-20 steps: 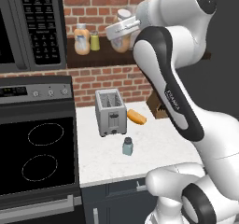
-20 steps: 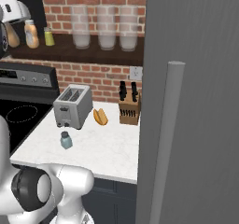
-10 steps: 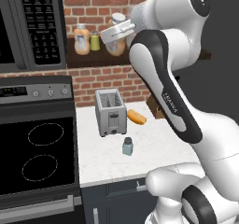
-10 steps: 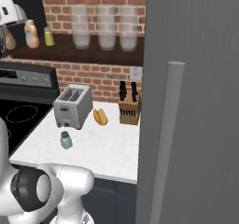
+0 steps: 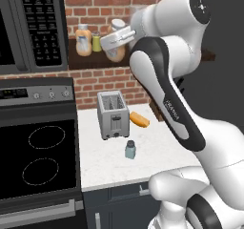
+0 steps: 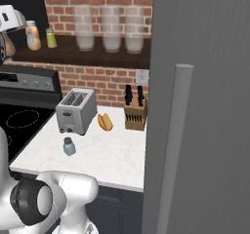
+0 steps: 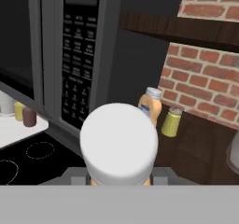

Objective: Put the shaker and condiment bottle from the counter next to their counterparts in the cabinet.

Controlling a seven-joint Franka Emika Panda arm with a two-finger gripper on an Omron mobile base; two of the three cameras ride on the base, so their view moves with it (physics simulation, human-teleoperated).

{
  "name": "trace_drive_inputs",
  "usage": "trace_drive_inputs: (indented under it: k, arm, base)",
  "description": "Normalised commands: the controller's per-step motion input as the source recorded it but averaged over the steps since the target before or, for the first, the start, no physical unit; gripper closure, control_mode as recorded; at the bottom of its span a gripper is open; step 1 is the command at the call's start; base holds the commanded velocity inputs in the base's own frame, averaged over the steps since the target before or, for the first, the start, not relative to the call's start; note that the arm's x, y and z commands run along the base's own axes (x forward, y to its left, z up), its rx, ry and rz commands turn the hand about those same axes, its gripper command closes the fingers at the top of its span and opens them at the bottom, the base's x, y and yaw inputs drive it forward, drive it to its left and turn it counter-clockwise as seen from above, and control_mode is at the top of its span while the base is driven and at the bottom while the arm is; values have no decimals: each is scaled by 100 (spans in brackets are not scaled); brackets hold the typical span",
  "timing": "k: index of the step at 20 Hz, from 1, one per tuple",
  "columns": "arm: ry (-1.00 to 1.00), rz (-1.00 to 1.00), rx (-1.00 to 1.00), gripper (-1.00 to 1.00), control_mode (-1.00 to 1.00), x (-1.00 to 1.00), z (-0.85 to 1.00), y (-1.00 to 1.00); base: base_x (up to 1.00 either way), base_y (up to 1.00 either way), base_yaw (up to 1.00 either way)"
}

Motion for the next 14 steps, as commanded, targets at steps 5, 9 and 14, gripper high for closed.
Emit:
trace_drive_inputs:
  k: [5, 9, 14]
  arm:
    - [1, 1, 0, 100, -100, 0, -10, 11]
    - [3, 1, 0, 100, -100, 5, -3, 9]
    - [5, 1, 0, 100, -100, 15, -2, 7]
  base:
    - [0, 0, 0]
    - [0, 0, 0]
    - [0, 0, 0]
